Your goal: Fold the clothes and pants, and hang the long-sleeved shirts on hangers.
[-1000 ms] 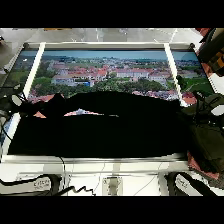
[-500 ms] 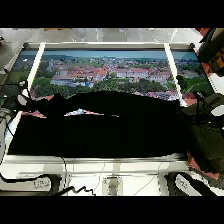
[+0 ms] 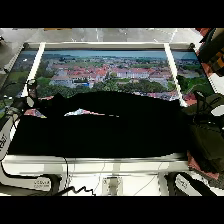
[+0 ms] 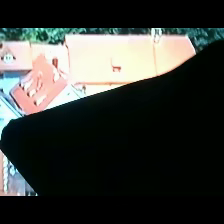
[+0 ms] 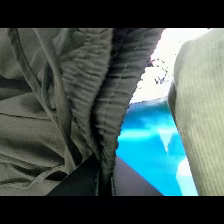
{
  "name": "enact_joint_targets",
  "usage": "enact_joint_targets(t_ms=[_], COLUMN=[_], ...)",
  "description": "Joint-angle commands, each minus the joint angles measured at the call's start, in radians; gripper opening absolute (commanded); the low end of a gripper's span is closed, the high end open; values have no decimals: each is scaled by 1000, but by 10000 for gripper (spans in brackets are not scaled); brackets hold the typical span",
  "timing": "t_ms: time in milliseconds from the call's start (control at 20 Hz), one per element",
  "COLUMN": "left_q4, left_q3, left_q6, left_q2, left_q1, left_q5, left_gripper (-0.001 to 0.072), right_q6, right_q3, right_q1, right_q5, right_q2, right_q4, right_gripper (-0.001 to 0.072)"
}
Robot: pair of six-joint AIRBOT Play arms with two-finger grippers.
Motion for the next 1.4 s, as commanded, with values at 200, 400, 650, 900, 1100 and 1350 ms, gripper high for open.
enact_joint_targets(t_ms=[200, 400, 650, 900, 1100, 1350], left_q4=[26, 41, 71, 73, 73, 70], left_q3=[76, 222, 253, 254, 254, 254], left_q6=[-8, -8, -8, -8, -8, -8], left_q2=[-11, -6, 26, 57, 61, 183], left_q1=[9, 18, 32, 71, 80, 63], left_q5=[100, 99, 101, 124, 135, 94], left_gripper=[7, 7, 7, 7, 7, 7], right_q6=[18, 38, 39, 38, 38, 38], right_q3=[0, 0, 0, -1, -1, -1], right_q1=[-1, -1, -1, -1, -1, -1], right_q5=[-30, -161, -190, -190, -190, -191], right_q2=[-1, -1, -1, -2, -2, 0], right_q4=[-3, -14, -14, -26, -25, -17], right_gripper=[19, 19, 19, 19, 19, 19])
